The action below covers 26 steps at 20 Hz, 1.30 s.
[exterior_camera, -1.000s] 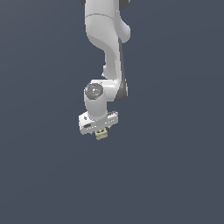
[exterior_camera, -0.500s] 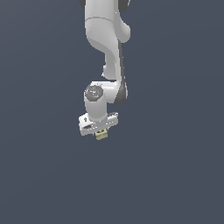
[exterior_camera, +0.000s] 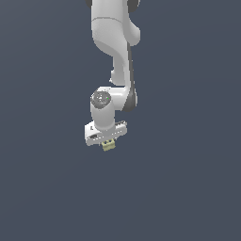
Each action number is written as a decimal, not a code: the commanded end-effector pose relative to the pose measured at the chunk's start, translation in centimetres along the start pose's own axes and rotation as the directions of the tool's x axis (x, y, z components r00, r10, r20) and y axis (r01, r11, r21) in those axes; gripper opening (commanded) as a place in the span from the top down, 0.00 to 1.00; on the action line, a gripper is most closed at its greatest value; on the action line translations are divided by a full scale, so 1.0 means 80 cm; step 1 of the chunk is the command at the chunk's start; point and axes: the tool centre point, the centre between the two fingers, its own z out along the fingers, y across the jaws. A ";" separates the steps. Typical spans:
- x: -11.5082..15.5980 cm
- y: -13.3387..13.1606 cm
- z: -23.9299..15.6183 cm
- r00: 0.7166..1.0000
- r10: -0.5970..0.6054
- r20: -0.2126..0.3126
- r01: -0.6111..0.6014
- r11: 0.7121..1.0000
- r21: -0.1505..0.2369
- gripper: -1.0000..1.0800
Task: Pick up the object and move it to a goal position.
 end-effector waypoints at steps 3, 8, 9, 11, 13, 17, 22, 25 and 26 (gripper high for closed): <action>0.015 0.013 -0.024 0.999 0.034 -0.029 -0.035 0.999 -0.023 1.00; 0.041 0.039 -0.073 0.991 0.102 -0.088 -0.108 0.992 -0.067 1.00; 0.046 0.046 -0.085 0.988 0.119 -0.104 -0.127 0.989 -0.077 1.00; 0.058 0.060 -0.113 0.979 0.154 -0.137 -0.168 0.981 -0.099 1.00; 0.068 0.075 -0.145 0.966 0.190 -0.174 -0.213 0.970 -0.120 1.00; 0.086 0.106 -0.215 0.930 0.264 -0.256 -0.311 0.937 -0.161 1.00; 0.096 0.138 -0.301 0.871 0.340 -0.354 -0.425 0.883 -0.198 1.00; 0.096 0.154 -0.351 0.831 0.376 -0.409 -0.488 0.846 -0.214 1.00; 0.096 0.159 -0.367 0.817 0.387 -0.427 -0.508 0.833 -0.218 1.00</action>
